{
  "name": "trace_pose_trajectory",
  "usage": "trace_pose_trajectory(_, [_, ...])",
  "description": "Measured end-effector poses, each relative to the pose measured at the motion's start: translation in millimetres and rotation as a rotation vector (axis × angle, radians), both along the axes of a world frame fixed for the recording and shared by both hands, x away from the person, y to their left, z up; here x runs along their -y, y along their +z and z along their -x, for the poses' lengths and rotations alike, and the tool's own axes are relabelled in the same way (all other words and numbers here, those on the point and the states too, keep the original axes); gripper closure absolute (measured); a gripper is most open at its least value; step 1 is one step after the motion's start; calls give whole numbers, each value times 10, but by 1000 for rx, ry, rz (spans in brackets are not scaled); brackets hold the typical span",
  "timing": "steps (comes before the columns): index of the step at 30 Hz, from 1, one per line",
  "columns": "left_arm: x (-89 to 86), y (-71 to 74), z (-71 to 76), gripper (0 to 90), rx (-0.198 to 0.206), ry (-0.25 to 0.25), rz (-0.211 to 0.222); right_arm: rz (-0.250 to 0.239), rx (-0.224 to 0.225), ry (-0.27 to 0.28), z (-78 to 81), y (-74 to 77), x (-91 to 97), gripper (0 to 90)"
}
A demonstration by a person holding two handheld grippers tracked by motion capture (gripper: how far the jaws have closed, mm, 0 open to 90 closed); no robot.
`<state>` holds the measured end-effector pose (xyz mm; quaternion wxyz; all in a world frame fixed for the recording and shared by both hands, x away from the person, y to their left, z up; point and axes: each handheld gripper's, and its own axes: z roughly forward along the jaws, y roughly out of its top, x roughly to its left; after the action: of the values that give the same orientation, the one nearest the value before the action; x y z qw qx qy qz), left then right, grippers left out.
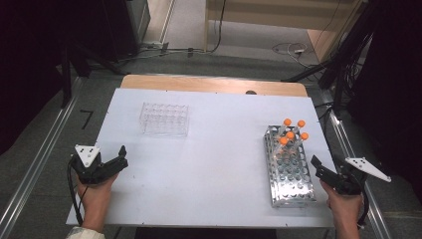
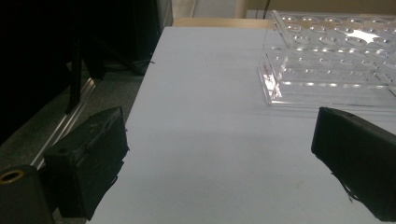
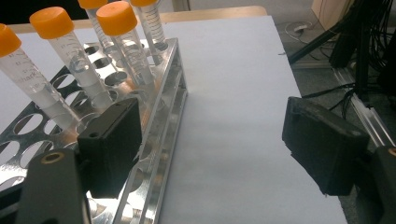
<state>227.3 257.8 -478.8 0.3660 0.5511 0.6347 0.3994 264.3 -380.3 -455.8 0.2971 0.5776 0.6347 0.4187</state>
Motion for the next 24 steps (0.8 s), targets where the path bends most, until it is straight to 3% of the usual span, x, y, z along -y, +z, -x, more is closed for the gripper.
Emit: trace_pose_trajectory(24, [2, -9, -11, 40, -5, 0, 0, 25, 29, 49, -179, 29, -104, 194])
